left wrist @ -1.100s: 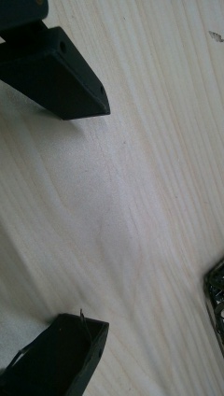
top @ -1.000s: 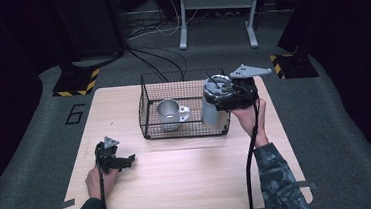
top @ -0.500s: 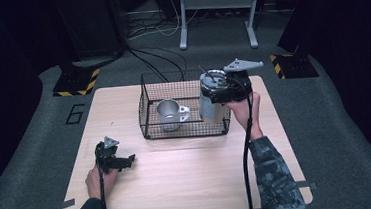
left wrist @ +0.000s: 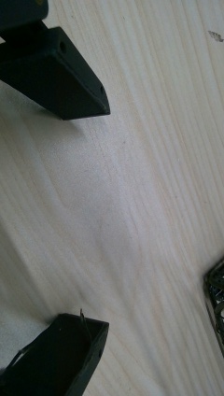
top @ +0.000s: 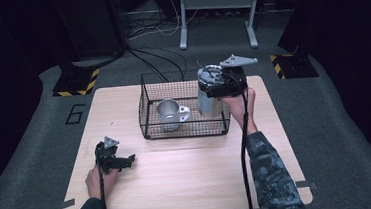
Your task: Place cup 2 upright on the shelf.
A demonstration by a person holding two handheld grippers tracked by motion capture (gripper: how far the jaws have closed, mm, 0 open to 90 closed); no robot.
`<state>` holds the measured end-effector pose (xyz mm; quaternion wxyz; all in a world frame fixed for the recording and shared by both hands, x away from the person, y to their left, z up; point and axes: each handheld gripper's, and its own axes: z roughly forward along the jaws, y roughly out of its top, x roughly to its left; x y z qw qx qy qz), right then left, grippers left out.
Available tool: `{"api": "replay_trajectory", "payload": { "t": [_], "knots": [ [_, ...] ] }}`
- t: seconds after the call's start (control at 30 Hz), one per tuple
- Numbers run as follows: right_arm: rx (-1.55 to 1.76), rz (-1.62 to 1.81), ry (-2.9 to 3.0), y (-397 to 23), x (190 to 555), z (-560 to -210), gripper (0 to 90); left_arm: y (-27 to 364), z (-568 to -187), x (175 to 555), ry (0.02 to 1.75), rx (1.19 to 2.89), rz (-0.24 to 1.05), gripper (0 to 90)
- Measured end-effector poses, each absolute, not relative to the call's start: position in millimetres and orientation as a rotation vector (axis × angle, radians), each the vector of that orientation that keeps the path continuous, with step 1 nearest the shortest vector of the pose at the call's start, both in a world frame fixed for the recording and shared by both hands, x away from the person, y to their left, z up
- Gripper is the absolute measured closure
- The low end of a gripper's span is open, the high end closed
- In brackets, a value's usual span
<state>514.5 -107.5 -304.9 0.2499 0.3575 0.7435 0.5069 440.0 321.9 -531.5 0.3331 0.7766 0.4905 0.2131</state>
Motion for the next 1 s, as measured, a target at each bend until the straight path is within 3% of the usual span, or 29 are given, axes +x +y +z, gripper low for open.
{"api": "replay_trajectory", "payload": {
  "t": [1.0],
  "knots": [
    [1.052,1.303,2.026,-92,548,-338,3.7,322,-531,440,1.281,2.028,0.557,0.4]
  ]
}}
